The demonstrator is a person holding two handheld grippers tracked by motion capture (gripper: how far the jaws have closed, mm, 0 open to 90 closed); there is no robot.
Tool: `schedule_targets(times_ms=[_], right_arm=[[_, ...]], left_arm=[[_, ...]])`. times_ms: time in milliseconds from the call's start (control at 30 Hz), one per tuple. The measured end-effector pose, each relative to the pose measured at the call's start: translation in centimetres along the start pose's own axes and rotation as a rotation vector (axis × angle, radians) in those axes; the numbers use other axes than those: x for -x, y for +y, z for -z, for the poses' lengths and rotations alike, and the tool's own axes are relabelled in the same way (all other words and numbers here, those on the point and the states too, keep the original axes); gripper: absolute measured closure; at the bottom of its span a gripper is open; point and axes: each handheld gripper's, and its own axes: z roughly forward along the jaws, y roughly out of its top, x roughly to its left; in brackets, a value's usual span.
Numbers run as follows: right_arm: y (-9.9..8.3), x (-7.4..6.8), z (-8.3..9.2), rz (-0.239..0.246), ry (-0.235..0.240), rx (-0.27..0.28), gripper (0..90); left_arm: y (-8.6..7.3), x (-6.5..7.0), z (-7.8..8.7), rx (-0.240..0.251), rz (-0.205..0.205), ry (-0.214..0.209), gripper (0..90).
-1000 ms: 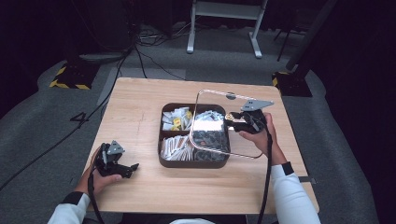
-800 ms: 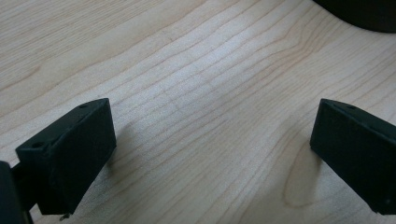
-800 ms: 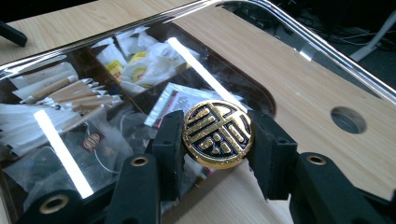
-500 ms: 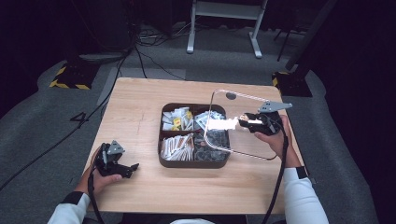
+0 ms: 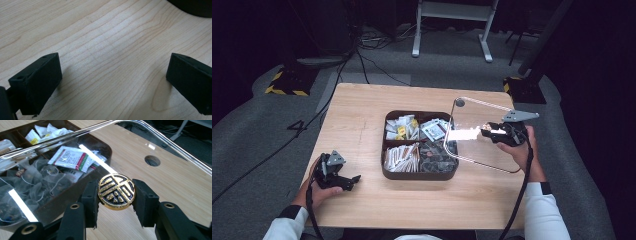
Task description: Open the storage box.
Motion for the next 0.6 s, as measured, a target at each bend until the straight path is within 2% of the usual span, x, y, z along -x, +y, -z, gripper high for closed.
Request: schedule_targets(times_ms=[333,600], right_arm=[[-1.7,1.8,0.8,-0.037,-0.047,-0.026,59.0],[-3.1,2.8,0.9,-0.061,-0.062,-0.054,59.0]], left_arm=[[0.0,0.0,0.0,0.000,-0.005,0.000,0.4],[0.0,0.0,0.0,0.000,-0.006,0.000,0.5]])
